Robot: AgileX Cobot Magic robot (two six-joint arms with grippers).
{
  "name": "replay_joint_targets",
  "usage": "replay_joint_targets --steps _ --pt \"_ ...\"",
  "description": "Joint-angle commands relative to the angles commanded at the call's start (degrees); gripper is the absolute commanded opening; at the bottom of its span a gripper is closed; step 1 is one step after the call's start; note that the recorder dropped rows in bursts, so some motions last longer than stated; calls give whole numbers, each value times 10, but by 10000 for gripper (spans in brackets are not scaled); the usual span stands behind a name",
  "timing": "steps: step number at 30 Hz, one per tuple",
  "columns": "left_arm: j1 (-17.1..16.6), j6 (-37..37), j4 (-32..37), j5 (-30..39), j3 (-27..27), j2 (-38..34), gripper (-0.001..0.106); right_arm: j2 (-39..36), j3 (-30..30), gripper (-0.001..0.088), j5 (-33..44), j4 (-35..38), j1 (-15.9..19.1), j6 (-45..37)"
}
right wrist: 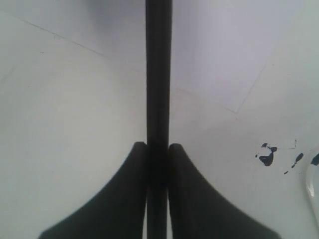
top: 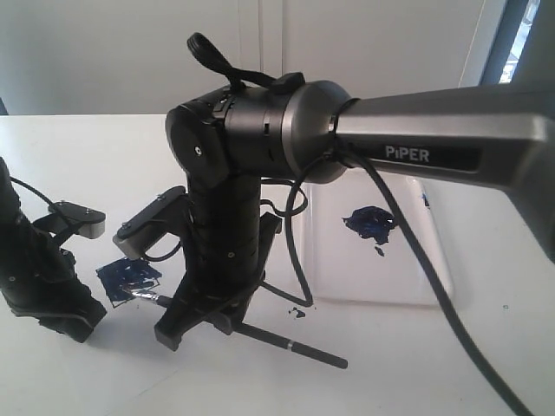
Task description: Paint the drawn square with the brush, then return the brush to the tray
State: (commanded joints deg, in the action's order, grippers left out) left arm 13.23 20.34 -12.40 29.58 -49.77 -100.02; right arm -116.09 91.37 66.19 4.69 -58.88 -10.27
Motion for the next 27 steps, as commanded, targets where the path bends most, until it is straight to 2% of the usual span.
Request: replay_joint_targets --steps 10,17,27 --pt "0 0 0 1 0 0 409 -15 0 0 3 -5 0 0" --pt "0 0 -4 1 0 0 409 -15 0 0 14 -59 0 34" --pt "0 0 -4 -1 0 0 409 -15 0 0 14 -85 0 57"
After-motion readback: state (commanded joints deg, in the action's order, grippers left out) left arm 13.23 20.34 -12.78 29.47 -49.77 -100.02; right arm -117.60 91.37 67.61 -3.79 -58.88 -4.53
